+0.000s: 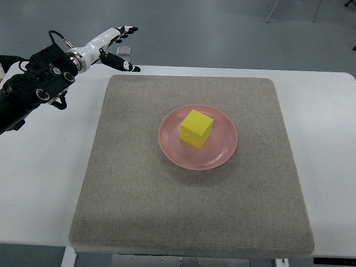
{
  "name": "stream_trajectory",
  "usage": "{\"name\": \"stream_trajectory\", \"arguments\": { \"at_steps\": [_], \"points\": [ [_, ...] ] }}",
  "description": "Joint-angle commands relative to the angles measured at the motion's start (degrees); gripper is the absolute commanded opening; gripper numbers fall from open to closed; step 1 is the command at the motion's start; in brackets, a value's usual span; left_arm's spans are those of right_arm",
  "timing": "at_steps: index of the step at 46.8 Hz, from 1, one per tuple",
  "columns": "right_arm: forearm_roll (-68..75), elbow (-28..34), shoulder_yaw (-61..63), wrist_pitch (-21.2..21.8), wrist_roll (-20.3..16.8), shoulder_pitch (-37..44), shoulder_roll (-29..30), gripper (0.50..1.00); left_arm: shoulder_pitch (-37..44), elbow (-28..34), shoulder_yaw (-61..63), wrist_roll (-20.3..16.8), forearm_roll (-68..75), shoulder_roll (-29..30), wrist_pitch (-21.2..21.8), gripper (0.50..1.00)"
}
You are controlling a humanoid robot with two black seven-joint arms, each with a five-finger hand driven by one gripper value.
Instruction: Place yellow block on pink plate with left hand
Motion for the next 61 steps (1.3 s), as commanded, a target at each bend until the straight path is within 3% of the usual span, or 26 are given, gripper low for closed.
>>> {"name": "stream_trajectory", "arguments": {
  "at_steps": [1, 8, 23, 33, 40, 47, 55, 61],
  "points": [
    [0.0, 0.0, 0.0, 0.0, 0.0, -0.01, 0.0, 0.924, 0.16, 0.08, -0.83, 2.78, -5.12, -0.6, 2.02, 0.992],
    [0.0, 0.0, 0.0, 0.0, 0.0, -0.01, 0.0, 0.924, 0.78, 0.08, -2.06, 6.56, -13.12, -2.01, 3.51, 0.992],
    [0.0, 0.0, 0.0, 0.0, 0.0, -0.01, 0.0, 0.924, 3.68, 0.08, -13.92, 5.51, -20.08, -4.12, 3.17, 0.992],
    [0.0, 0.0, 0.0, 0.0, 0.0, 0.07, 0.0, 0.924, 7.02, 0.17, -25.52, 4.72, -20.16, -5.53, -2.72, 0.992],
    [0.0, 0.0, 0.0, 0.0, 0.0, -0.01, 0.0, 0.924, 7.98, 2.1, -30.89, 4.81, -24.02, -6.93, -2.73, 0.992],
    [0.0, 0.0, 0.0, 0.0, 0.0, -0.01, 0.0, 0.924, 8.16, 4.21, -31.51, 4.72, -33.16, -7.29, -4.48, 0.992],
    [0.0, 0.0, 0.0, 0.0, 0.0, -0.01, 0.0, 0.924, 8.69, 5.61, -31.6, 3.93, -41.08, -7.11, -13.0, 0.992],
    [0.0, 0.0, 0.0, 0.0, 0.0, -0.01, 0.0, 0.924, 8.78, 6.94, -31.77, 3.84, -41.52, -7.29, -13.36, 0.992]
  ]
}}
